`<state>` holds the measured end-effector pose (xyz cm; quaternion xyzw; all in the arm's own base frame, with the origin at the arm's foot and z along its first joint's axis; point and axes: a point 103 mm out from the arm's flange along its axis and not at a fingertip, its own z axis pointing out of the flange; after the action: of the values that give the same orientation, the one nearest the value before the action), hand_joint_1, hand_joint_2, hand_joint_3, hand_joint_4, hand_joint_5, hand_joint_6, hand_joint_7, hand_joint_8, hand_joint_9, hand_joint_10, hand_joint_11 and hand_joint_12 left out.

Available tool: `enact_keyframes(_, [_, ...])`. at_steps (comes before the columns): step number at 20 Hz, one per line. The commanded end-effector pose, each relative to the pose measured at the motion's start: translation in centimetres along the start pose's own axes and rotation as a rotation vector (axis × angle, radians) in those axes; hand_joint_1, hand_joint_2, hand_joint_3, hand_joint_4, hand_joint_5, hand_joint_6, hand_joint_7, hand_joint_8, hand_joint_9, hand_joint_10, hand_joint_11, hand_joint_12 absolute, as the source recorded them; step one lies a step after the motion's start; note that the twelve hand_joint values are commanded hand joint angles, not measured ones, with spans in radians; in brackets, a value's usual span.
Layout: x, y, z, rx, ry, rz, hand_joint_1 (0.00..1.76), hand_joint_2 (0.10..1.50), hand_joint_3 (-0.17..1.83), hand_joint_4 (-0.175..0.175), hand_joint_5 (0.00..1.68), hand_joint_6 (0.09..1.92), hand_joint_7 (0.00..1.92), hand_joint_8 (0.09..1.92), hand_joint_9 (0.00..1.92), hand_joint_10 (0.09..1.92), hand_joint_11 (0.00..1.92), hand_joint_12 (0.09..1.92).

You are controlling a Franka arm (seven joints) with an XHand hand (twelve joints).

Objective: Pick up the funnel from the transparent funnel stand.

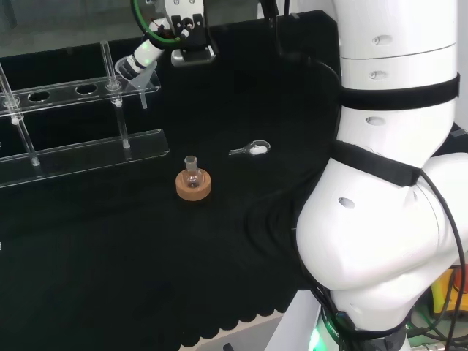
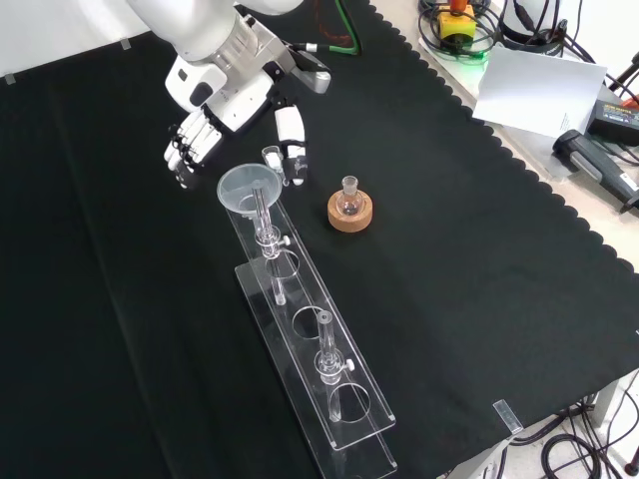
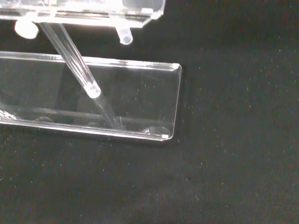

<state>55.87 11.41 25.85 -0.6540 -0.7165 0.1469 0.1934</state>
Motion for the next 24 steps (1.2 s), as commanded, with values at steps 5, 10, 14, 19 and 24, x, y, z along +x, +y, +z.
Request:
enact_keyframes(5, [1.4,0.2,0.3,-0.004,0.018,0.002,0.38,0.67,0.03,-0.107,0.00,0.09,0.12,0.09,0.05,0.09,0.00,0.09])
enact_keyframes(10, [0.7,0.4,0.1,0.008,0.023,-0.018,0.38,0.67,0.03,-0.107,0.00,0.09,0.10,0.09,0.05,0.09,0.00,0.09])
enact_keyframes(14, [1.0,0.7,0.5,0.026,0.006,-0.016,0.38,0.67,0.03,-0.101,0.00,0.09,0.08,0.09,0.05,0.09,0.00,0.09])
enact_keyframes(19, [2.4,0.9,0.8,0.033,-0.006,-0.003,0.38,0.67,0.03,-0.099,0.00,0.09,0.06,0.09,0.04,0.09,0.00,0.09])
enact_keyframes(24, [2.7,1.0,0.9,0.035,-0.012,-0.004,0.37,0.67,0.03,-0.099,0.00,0.09,0.06,0.09,0.04,0.09,0.00,0.09])
